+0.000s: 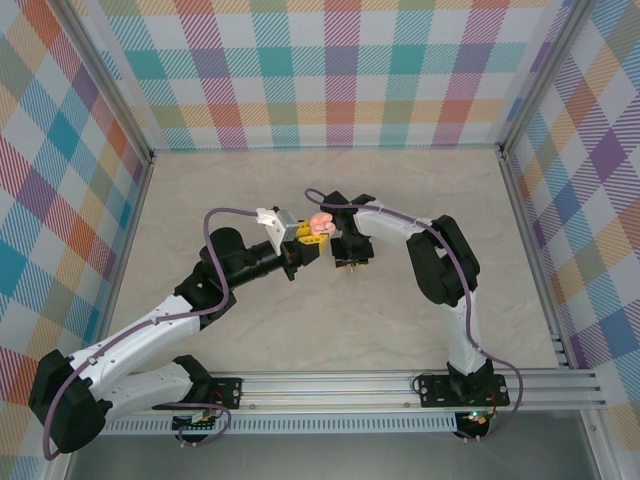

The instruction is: Insert the wireless bluetooth earbuds into the charging case

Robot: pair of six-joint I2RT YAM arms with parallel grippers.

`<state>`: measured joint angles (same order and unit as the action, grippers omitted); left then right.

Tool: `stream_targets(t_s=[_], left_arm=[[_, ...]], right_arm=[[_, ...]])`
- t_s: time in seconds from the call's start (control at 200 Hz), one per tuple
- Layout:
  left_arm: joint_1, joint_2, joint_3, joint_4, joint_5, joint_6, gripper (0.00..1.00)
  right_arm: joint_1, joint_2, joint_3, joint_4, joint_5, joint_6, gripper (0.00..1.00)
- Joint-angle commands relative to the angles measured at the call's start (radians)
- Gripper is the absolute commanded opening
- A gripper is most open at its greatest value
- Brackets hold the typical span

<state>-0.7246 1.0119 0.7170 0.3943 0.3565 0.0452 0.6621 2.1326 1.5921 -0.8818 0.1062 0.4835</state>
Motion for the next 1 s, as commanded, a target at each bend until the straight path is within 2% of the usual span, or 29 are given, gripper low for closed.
stream_targets(t_s=[0.0, 0.695, 0.995], left_arm=[[-0.014, -0.019, -0.005, 0.037, 0.002, -0.005, 0.15], [-0.014, -0.019, -0.009, 0.04, -0.001, -0.007, 0.15], [-0.016, -0.015, -0.01, 0.034, -0.014, -0.014, 0.15]], right_arm=[[0.007, 0.041, 0.012, -0.031, 0.01, 0.029, 0.37], [0.017, 0.063, 0.023, -0.046, 0.029, 0.005, 0.26], [0.012, -0.041, -0.063, 0.058, 0.042, -0.006, 0.25]])
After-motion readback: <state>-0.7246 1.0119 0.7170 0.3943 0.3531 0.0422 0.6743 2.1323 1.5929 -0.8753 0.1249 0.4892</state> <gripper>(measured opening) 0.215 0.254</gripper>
